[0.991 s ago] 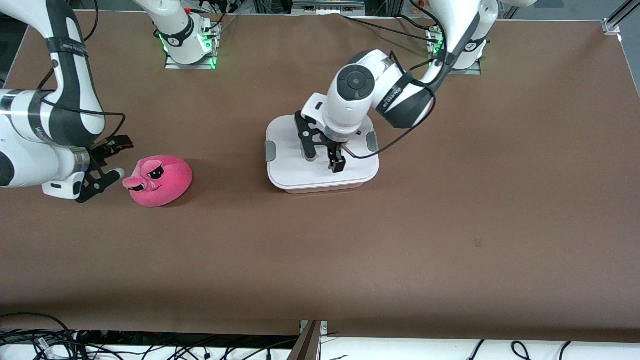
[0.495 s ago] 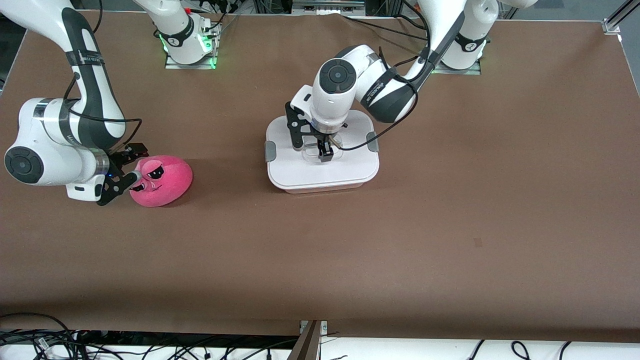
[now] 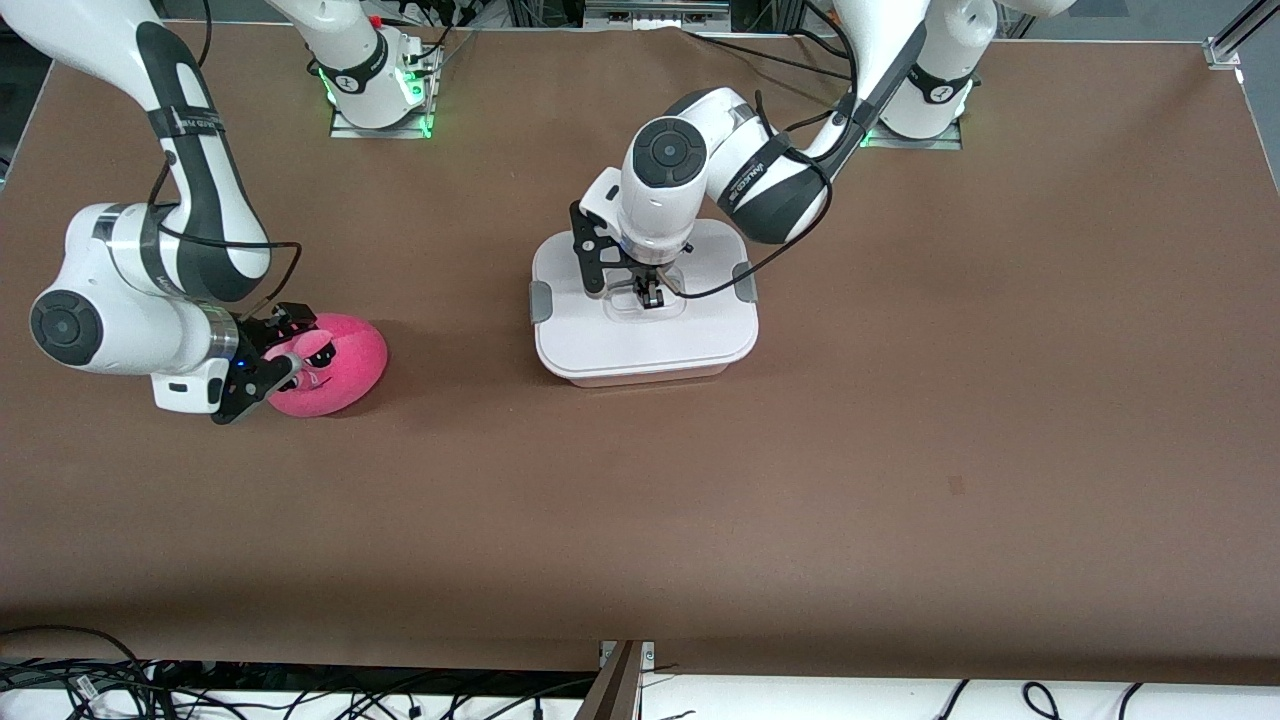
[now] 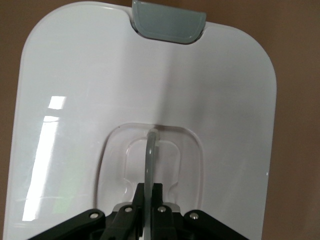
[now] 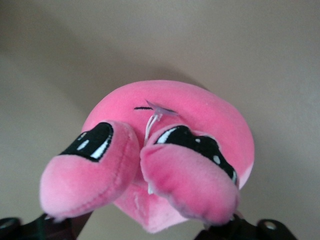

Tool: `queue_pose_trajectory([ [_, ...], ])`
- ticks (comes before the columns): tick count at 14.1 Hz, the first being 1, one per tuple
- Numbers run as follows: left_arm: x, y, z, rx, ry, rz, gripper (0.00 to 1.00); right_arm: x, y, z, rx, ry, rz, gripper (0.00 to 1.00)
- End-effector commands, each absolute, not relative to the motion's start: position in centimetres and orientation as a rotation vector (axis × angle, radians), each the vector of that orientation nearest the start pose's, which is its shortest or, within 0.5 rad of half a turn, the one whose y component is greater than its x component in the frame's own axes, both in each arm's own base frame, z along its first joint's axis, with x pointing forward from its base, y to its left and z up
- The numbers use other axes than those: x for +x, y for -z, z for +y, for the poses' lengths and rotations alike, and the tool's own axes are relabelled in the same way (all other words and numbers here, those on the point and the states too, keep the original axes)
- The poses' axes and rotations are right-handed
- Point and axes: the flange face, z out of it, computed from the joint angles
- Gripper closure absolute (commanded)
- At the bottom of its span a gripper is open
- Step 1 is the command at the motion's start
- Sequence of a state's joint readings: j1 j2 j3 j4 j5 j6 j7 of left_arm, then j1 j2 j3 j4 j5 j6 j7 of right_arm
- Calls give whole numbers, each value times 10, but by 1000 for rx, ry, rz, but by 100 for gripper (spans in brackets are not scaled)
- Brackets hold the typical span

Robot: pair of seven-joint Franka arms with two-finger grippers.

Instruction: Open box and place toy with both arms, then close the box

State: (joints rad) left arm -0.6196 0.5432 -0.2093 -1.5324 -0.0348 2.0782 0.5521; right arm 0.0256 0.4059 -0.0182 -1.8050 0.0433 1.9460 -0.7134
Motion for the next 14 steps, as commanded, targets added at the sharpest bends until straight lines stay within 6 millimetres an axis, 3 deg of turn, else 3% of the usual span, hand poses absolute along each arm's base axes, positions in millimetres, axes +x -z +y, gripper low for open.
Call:
queue_pose_trajectory([
  [1,481,-377,-500,-2537,-14,2049,100,616,-294,10,-2791,-324,-1061,61],
  [4,478,-408,-494,-2534,-11,2046,100,617,-297,18,-2770,-306,-1043,98],
  [8,467,-477,-466,-2529,-139,2024,100,620,-311,23,-2766,-291,-1053,100],
  [10,480,-506,-425,-2589,-257,1940,100,625,-342,34,-2747,-285,-1084,100],
  [12,511,-536,-364,-2702,-289,1824,100,631,-386,65,-2684,-313,-1163,100],
  [14,527,-557,-302,-2744,-406,1731,100,630,-422,105,-2608,-327,-1276,100],
])
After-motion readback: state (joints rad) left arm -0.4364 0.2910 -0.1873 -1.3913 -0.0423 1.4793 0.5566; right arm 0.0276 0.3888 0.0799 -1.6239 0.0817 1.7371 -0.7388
